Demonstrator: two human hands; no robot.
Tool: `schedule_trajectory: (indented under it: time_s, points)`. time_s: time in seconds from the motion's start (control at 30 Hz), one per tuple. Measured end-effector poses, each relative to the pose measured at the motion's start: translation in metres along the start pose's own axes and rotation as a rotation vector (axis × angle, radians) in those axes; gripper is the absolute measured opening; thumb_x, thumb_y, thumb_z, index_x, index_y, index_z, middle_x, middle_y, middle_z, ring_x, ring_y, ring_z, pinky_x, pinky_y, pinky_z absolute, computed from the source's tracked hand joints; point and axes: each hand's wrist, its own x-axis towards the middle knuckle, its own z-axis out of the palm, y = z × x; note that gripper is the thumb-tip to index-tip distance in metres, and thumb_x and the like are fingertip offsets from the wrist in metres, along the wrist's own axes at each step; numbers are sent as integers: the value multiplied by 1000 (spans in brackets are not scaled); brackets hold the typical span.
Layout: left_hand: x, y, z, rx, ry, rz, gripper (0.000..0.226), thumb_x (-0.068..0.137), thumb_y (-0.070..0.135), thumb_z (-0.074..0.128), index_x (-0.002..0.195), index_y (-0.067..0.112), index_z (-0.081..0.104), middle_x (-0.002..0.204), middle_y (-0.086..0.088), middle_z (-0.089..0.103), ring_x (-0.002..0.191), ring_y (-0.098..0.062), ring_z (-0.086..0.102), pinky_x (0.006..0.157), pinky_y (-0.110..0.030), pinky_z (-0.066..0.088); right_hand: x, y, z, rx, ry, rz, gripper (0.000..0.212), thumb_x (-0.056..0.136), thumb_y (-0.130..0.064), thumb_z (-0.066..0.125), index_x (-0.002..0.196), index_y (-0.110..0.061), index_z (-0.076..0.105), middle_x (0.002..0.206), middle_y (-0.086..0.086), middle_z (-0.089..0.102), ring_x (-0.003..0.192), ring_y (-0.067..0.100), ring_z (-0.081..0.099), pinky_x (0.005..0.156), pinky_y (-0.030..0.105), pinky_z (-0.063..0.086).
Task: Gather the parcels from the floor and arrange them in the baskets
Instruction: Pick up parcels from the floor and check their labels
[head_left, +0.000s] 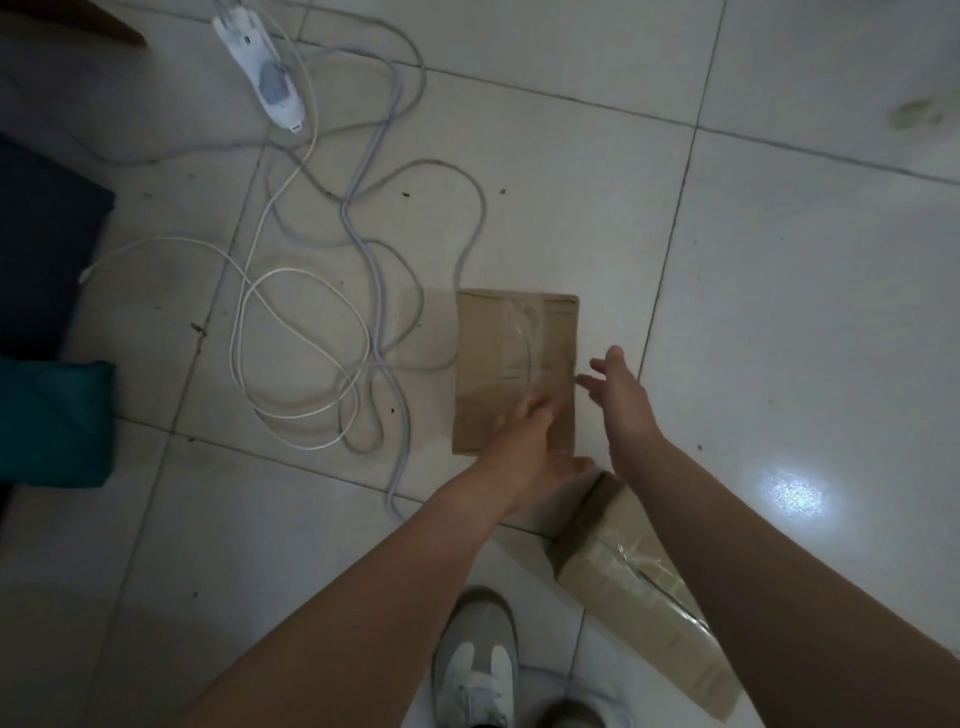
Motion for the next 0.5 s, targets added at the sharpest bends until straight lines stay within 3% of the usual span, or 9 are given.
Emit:
schedule_trajectory:
  time_s: [0.1,0.17,0.23,0.33,0.4,0.43,0.5]
  points:
    - [-4,-7,7,-12,113,43,52,96,27,58,144,16,44,156,0,28,143,-21,24,117,-34,25,-5,12,-14,-90,36,-63,54,106,-43,24,144,-10,45,138,8,53,130,24,47,112,40,29]
    - [-18,-10,17,-89,314,39,27,98,21,50,123,16,59,132,1,50,124,-18,46,103,-32,41,-10,29,-35,-220,162,-110,48,106,-37,29,136,-6,51,124,6,54,116,20,49,105,37,34]
    - [-29,-17,31,-106,450,-64,20,100,21,45,104,12,62,112,-3,55,103,-21,54,87,-35,47,-17,52,-63,-380,269,-98,45,104,-38,32,127,-7,56,124,9,57,108,25,51,101,40,37]
    - [-35,-41,64,-273,275,-418,31,100,26,39,115,5,56,122,-18,56,110,-34,56,85,-35,46,-27,93,-97,-714,174,-7,49,101,-50,31,128,-19,57,133,11,58,120,32,53,104,46,35]
    - [-39,-48,94,-594,92,-684,47,100,35,37,133,3,46,138,-21,48,126,-37,48,98,-37,43,-39,111,-105,-885,24,50,55,99,-60,27,133,-26,54,137,6,56,125,31,51,106,47,34]
    - [-43,-50,112,-746,24,-765,55,98,43,37,137,4,43,143,-20,44,130,-36,45,105,-39,40,-44,119,-107,-959,-32,32,58,97,-63,25,135,-28,50,138,5,55,125,31,50,106,48,35]
    - [-47,-49,148,-875,-15,-758,57,93,51,41,130,8,48,140,-19,49,128,-33,48,108,-38,38,-52,132,-109,-1121,-84,-29,60,95,-65,24,139,-29,43,140,4,50,125,32,49,104,50,37]
